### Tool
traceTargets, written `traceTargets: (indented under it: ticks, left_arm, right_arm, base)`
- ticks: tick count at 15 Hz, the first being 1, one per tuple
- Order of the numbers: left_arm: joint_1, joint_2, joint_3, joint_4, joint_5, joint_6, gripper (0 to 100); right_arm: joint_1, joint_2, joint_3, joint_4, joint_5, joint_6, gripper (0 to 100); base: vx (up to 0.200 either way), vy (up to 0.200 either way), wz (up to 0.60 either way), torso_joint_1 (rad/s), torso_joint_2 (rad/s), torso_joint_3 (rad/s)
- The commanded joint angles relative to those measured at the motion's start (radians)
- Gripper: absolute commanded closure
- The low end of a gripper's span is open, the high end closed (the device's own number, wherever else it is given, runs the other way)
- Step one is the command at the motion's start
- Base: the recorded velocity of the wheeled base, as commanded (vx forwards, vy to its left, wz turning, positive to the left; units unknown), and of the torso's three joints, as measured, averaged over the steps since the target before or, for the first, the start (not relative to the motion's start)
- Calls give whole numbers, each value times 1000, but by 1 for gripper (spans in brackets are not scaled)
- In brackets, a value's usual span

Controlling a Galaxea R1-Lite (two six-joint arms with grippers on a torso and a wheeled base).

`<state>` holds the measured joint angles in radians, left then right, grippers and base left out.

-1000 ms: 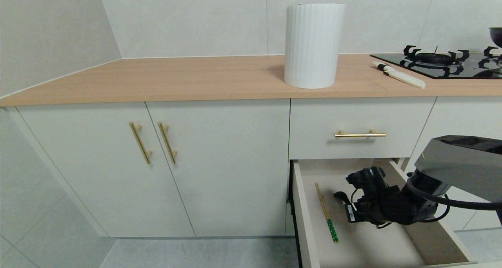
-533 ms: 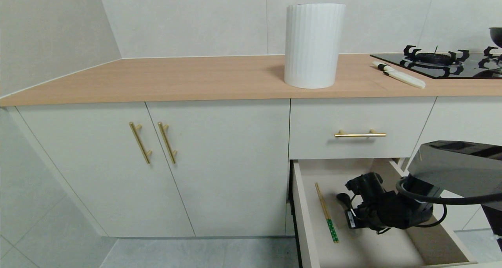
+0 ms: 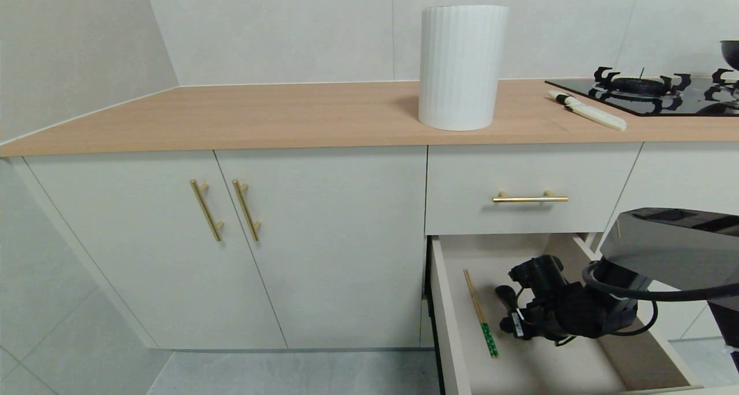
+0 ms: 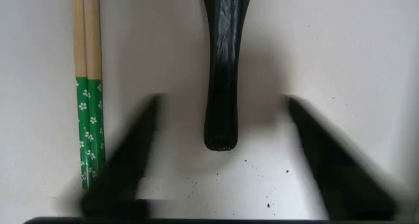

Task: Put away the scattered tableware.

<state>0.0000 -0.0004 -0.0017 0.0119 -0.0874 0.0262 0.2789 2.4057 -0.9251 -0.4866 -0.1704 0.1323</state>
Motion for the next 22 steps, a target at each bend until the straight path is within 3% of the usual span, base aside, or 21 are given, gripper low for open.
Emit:
traceTargets:
  ticks: [1, 5, 8, 12, 16, 19, 22]
  left_arm:
    - [0, 0, 0, 0, 0, 0, 0]
    - [0, 0, 0, 0, 0, 0, 0]
    - [0, 0, 0, 0, 0, 0, 0]
    - [0, 0, 0, 0, 0, 0, 0]
    - [0, 0, 0, 0, 0, 0, 0]
    - [0, 0, 0, 0, 0, 0, 0]
    - [0, 0, 0, 0, 0, 0, 0]
  right_arm:
    - [2, -8, 2, 2, 0, 0, 0]
    - [14, -85, 28, 5, 0, 6, 0]
    - [11, -275, 104, 22, 3, 16, 0]
    - [17, -608, 195, 256, 29, 36, 0]
    - [31, -810, 239, 393, 34, 33, 0]
    - [29, -902, 196, 566, 86, 30, 0]
    - [32, -902, 186, 589, 88, 29, 0]
  base:
    - [0, 0, 0, 0, 0, 0]
    - [0, 0, 0, 0, 0, 0]
    - [0, 0, 0, 0, 0, 0]
    - [0, 0, 0, 0, 0, 0]
    - [0, 0, 0, 0, 0, 0]
    - [0, 0, 0, 0, 0, 0]
    - [0, 0, 0, 0, 0, 0]
